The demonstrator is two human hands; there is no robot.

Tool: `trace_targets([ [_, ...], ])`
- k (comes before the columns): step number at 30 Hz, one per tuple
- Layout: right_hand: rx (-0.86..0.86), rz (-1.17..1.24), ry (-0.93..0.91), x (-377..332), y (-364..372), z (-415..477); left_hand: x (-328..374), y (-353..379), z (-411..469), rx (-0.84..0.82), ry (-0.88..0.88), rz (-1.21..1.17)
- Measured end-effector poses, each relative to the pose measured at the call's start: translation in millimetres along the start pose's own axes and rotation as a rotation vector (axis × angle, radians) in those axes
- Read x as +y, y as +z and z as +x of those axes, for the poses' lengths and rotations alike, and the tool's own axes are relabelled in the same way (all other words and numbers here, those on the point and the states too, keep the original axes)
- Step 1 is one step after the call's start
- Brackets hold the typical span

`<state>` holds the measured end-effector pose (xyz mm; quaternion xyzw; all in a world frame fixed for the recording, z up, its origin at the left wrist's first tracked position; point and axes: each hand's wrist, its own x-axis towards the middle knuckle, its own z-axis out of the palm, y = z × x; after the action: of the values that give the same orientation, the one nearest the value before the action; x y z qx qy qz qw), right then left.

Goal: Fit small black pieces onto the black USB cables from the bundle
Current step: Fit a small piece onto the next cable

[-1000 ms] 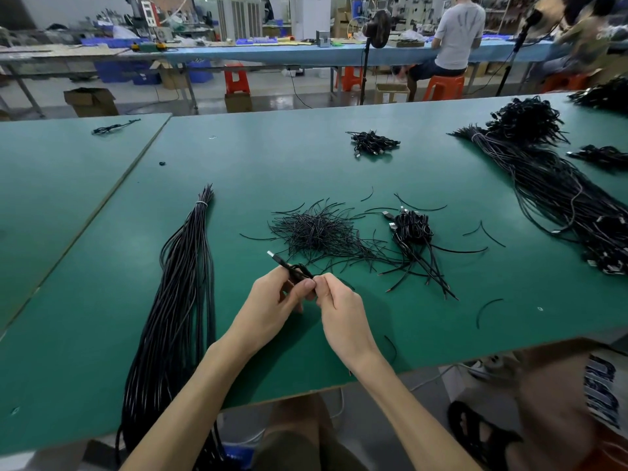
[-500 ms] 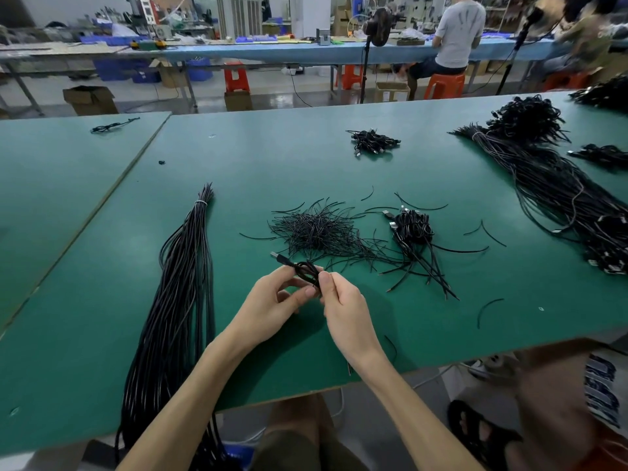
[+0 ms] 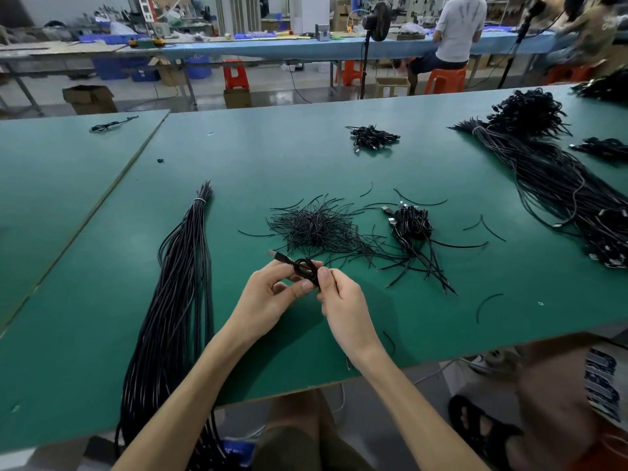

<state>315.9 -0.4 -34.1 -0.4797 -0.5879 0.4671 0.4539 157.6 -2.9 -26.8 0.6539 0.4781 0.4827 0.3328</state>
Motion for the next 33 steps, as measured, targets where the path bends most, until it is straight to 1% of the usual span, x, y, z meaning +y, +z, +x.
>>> trace_targets([
  [4, -0.008, 0.014, 0.009, 1.6, -1.2, 0.4, 2.4, 0.0, -1.7, -0.009, 0.041, 0.017],
  [8, -0.036, 0.026, -0.017, 1.3, -1.3, 0.2, 1.4, 2.4, -3.2, 0.058, 0.031, 0.086],
  [14, -0.092, 0.022, -0.021, 4.4, -1.4, 1.1, 1.9, 2.0, -5.9, 0.130, 0.083, 0.226],
  [18, -0.132, 0.033, 0.001, 4.1, -0.6, 0.8, 6.2, 2.0, -6.3, 0.102, 0.117, 0.174],
  [22, -0.170, 0.014, 0.000, 3.0, 0.0, -0.3, 4.9, 1.6, -6.1, 0.119, 0.151, 0.199],
  [25, -0.201, 0.027, 0.035, -0.2, -0.6, -3.0, 4.2, 2.1, -6.8, 0.114, 0.146, 0.198],
  [29, -0.185, 0.027, 0.014, -2.2, -2.8, -3.2, 4.5, 2.8, -7.3, 0.098, 0.141, 0.166],
  [33, -0.169, 0.086, 0.036, -4.3, -3.0, -3.2, 5.0, 3.2, -7.7, 0.114, 0.132, 0.123],
])
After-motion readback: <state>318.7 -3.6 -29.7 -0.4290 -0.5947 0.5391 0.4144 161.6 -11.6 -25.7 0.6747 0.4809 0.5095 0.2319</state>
